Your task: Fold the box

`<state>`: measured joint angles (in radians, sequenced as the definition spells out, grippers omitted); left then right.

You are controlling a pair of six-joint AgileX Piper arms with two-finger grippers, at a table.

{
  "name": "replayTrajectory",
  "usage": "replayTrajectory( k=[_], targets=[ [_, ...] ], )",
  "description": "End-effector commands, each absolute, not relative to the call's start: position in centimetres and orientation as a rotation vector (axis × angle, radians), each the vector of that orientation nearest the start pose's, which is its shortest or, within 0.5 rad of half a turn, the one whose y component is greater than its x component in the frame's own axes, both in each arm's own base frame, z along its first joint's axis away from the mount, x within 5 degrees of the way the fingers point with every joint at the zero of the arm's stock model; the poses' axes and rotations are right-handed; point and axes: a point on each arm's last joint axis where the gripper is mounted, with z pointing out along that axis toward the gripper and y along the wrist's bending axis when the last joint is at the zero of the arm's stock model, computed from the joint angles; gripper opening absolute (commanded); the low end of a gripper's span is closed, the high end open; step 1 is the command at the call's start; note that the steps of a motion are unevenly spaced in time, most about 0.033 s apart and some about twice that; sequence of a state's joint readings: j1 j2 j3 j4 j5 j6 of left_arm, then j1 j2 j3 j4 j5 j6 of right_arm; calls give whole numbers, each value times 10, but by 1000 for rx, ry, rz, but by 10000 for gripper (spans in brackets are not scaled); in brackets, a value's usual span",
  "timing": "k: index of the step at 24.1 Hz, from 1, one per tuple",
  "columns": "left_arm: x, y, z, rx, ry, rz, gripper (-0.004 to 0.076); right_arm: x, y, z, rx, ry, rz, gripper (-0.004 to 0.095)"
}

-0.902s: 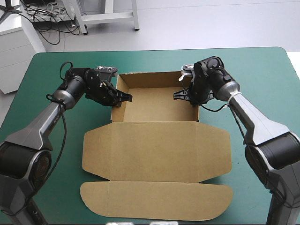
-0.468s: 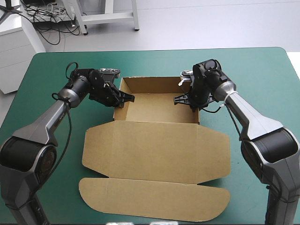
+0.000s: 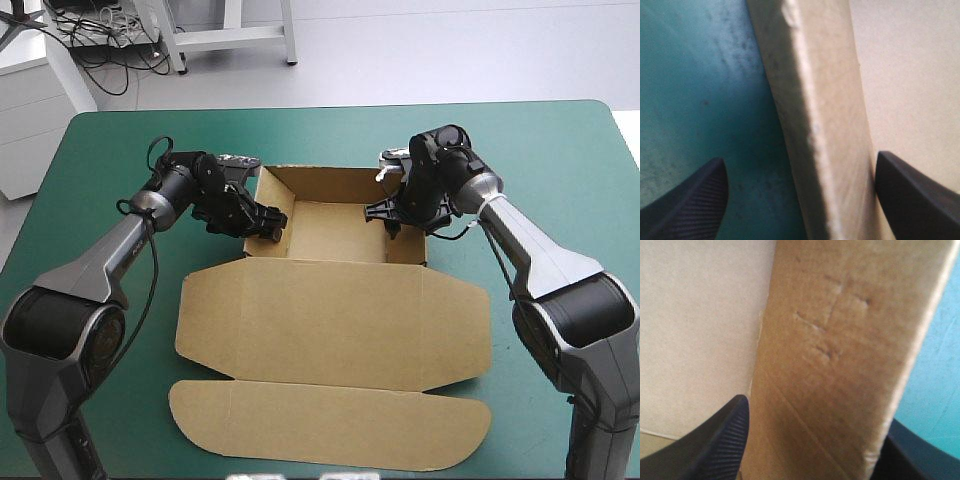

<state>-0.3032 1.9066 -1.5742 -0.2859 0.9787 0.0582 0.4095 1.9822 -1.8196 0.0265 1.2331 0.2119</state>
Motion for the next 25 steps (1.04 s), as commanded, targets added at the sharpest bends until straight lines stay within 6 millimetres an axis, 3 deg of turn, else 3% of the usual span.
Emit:
replayTrajectory(
  k=[1, 9, 13, 14, 15, 16, 17, 19, 22, 25],
  targets=[
    [374, -141, 310, 342, 2622, -470, 580, 383, 166, 329, -284, 2754, 163, 581],
    [360, -132, 399, 407, 2427, -401, 580, 375, 155, 410, -338, 2476, 127, 580],
    [344, -121, 439, 445, 2394, -299, 554, 362, 144, 436, -321, 2397, 72, 580],
    [339, -117, 448, 450, 2388, -267, 529, 359, 141, 441, -298, 2383, 62, 580],
    [330, -109, 465, 444, 2356, -190, 422, 354, 136, 448, -249, 2370, 70, 580],
    [324, -105, 472, 435, 2334, -166, 364, 351, 133, 452, -230, 2362, 83, 580],
    [308, -96, 488, 420, 2286, -112, 188, 347, 131, 457, -225, 2351, 95, 580],
    [279, -80, 510, 396, 2216, -34, -4, 344, 128, 460, -214, 2348, 117, 580],
    [240, -64, 522, 375, 2172, 18, -10, 344, 131, 456, -221, 2369, 158, 580],
    [192, -49, 512, 377, 2163, 18, -10, 350, 129, 425, -211, 2480, 124, 580]
  ],
)
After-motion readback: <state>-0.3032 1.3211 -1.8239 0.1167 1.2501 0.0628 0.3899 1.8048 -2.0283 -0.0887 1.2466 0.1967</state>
